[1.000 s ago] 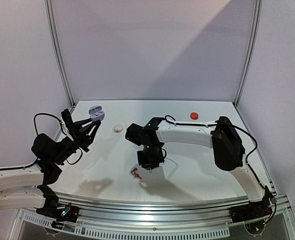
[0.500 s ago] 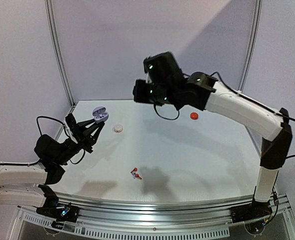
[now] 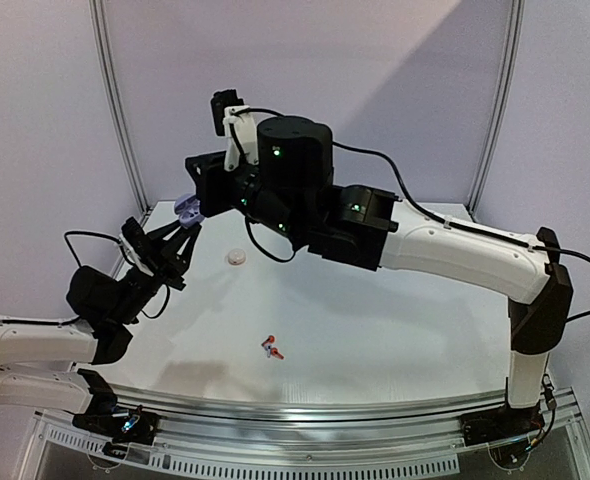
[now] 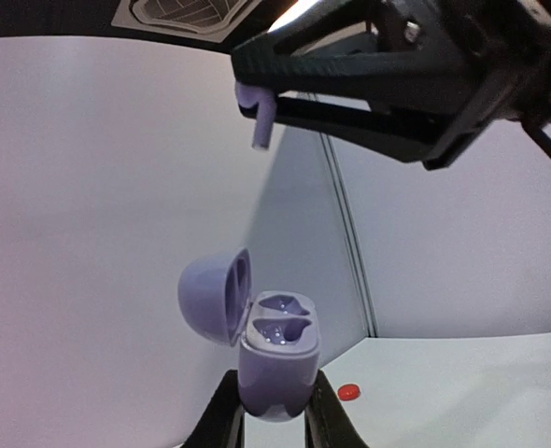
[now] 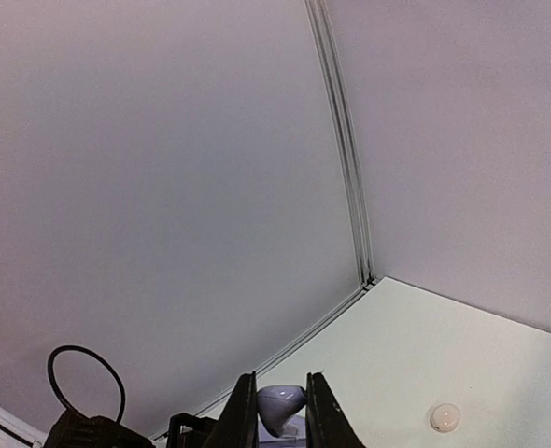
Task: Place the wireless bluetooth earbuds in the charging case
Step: Insert the right earbud into the right side groove of the charging case.
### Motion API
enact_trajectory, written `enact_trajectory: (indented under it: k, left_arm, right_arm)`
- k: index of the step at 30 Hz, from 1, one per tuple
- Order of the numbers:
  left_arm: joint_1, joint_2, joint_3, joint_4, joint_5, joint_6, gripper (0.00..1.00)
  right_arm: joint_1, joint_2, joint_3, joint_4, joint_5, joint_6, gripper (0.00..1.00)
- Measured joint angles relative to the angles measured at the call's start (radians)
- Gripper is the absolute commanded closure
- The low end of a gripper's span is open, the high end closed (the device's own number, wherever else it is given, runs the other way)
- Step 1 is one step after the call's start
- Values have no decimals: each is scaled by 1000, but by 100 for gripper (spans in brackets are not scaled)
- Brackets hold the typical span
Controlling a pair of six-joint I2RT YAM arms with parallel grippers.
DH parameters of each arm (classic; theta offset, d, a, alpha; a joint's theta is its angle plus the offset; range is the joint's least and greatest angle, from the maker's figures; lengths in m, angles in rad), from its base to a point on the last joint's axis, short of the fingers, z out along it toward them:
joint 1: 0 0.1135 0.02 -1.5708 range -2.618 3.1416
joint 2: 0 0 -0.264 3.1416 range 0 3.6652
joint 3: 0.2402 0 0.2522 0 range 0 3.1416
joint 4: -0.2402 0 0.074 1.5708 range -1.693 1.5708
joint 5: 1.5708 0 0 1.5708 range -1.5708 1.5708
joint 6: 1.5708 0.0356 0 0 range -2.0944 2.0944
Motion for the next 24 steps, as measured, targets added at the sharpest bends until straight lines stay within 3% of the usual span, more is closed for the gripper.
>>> enact_trajectory:
  k: [9, 24]
  left_arm:
    - [0, 1, 21, 23, -77, -13, 100]
    - [0, 12, 27, 27, -86, -4, 100]
  right_arm:
    - [18, 5, -12, 63, 45, -81, 100]
    - [38, 58, 58, -16, 46, -105, 100]
